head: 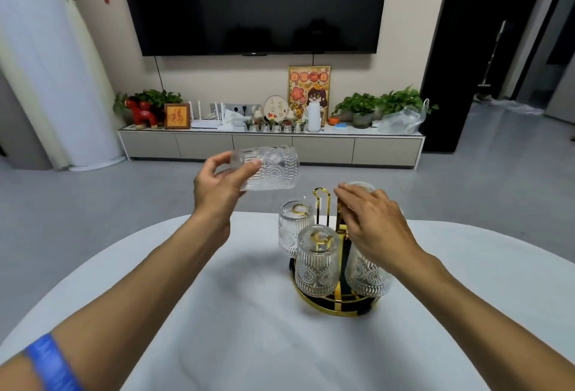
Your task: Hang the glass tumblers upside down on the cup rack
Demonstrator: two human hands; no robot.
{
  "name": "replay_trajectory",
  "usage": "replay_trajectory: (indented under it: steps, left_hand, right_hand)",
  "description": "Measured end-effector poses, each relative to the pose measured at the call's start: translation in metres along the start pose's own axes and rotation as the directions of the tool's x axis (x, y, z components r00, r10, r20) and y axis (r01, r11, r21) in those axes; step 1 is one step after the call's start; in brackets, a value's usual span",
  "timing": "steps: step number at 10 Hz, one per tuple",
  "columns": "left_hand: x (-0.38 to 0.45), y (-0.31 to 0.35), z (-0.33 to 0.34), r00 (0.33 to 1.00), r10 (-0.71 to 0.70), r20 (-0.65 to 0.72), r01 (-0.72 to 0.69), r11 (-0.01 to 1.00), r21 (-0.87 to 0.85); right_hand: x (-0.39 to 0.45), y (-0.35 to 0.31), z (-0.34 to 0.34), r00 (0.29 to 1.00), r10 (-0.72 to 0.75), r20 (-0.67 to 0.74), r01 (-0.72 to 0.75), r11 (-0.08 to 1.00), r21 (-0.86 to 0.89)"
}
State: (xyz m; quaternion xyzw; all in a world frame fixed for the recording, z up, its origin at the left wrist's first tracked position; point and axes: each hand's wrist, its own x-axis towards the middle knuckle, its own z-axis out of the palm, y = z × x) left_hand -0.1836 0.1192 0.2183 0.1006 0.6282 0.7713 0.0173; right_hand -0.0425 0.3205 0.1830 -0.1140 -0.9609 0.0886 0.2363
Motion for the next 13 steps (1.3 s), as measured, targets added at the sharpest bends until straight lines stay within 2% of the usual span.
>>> replay_trajectory:
  steps: [1,2,3,4,5,6,8,9,12,13]
  left_hand:
    - [0.025,0.006,0.037,0.994,0.030,0.101,-0.048,0.982,0.181]
    - [0.037,0.006,0.064,0.984,0.013,0.175,-0.058,0.966,0.253]
    - [0.049,-0.003,0.095,0.964,-0.005,0.267,-0.112,0.900,0.421]
    - [0.054,-0.012,0.107,0.954,-0.038,0.296,-0.123,0.855,0.504]
    - [0.056,-0.029,0.116,0.941,-0.078,0.329,-0.150,0.778,0.611]
    - [0.052,-0.047,0.125,0.919,-0.072,0.389,-0.244,0.669,0.702]
    - [0.052,-0.065,0.135,0.886,-0.084,0.457,-0.355,0.512,0.782]
    - [0.053,-0.069,0.137,0.870,-0.119,0.479,-0.389,0.432,0.814]
    - [0.056,-0.065,0.134,0.854,-0.167,0.493,-0.391,0.419,0.819]
    - [0.044,-0.053,0.127,0.862,-0.150,0.484,-0.360,0.490,0.794]
  right_hand:
    - [0.000,0.003,0.007,1.000,0.009,-0.020,-0.008,0.997,0.071]
    - [-0.001,0.002,0.010,0.999,0.028,-0.032,-0.024,0.992,0.120]
    - [-0.006,0.002,0.013,0.998,0.039,-0.057,-0.028,0.984,0.178]
    - [-0.006,0.003,0.013,0.996,0.044,-0.076,-0.028,0.980,0.198]
    - [-0.006,0.002,0.016,0.996,0.043,-0.080,-0.027,0.982,0.190]
    - [-0.007,0.001,0.017,0.996,0.037,-0.076,-0.022,0.981,0.192]
    - [-0.008,-0.001,0.018,0.995,0.064,-0.076,-0.048,0.980,0.193]
    - [-0.005,-0.004,0.017,0.994,0.053,-0.095,-0.040,0.990,0.139]
    - [0.001,-0.006,0.009,0.997,0.048,-0.053,-0.043,0.994,0.103]
    - [-0.008,0.001,-0.001,1.000,0.028,0.002,-0.028,0.990,0.136]
